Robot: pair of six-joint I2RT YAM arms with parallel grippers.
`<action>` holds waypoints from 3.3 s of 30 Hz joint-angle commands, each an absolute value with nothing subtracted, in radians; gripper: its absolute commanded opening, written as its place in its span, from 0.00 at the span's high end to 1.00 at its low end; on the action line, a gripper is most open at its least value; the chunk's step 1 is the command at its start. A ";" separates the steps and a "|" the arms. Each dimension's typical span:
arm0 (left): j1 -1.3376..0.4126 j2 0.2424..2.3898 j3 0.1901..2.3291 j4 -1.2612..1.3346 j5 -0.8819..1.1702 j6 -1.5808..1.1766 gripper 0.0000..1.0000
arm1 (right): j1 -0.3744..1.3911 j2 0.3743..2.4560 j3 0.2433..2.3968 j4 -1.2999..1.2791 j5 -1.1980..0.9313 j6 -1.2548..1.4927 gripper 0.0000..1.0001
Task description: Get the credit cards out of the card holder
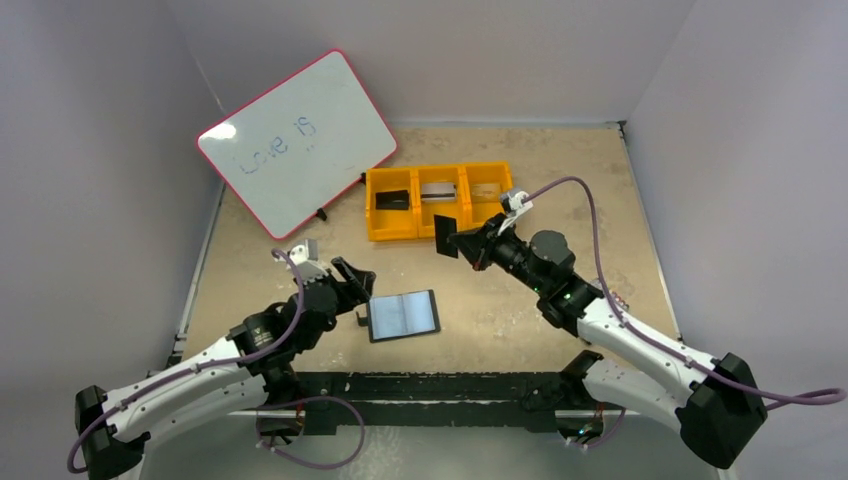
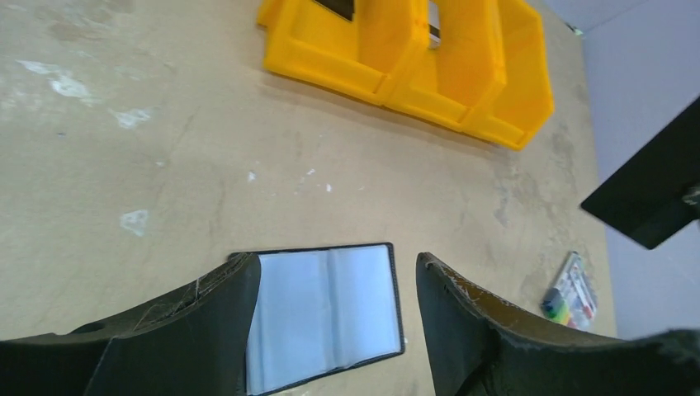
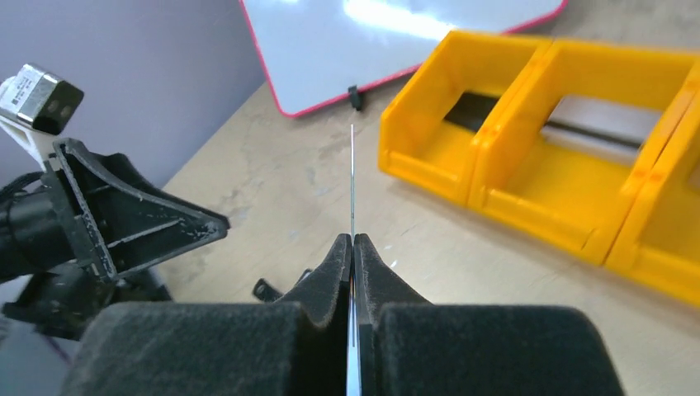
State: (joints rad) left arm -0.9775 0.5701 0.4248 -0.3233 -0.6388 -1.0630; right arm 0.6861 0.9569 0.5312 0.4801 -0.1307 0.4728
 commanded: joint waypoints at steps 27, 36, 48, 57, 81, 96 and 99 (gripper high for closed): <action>-0.978 0.352 0.498 -0.711 -0.847 -1.152 0.17 | 0.914 1.710 1.292 0.198 0.249 -0.540 1.00; -0.978 0.346 0.498 -0.704 -0.820 -1.134 0.17 | 0.900 1.898 1.429 0.170 0.265 -0.614 1.00; -0.980 0.307 0.493 -0.698 -0.805 -1.128 0.17 | 0.861 2.027 1.517 0.174 0.301 -0.676 1.00; -0.980 0.293 0.495 -0.701 -0.803 -1.130 0.17 | 0.831 2.148 1.627 0.161 0.271 -0.767 1.00; -0.999 0.218 0.490 -0.709 -0.817 -1.136 0.18 | 0.818 2.266 1.690 0.285 0.315 -0.933 0.72; -1.013 0.236 0.484 -0.710 -0.817 -1.143 0.18 | 0.811 2.100 1.585 0.275 0.194 -0.801 0.70; -1.013 0.243 0.488 -0.715 -0.823 -1.146 0.18 | 0.796 2.084 1.601 0.252 0.121 -0.633 0.71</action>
State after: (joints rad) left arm -1.0065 0.2272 0.4820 -0.7238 -0.8005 -1.1557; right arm 0.8185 2.1338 1.5948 0.2455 0.2050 -0.8062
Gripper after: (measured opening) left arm 0.821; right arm 0.298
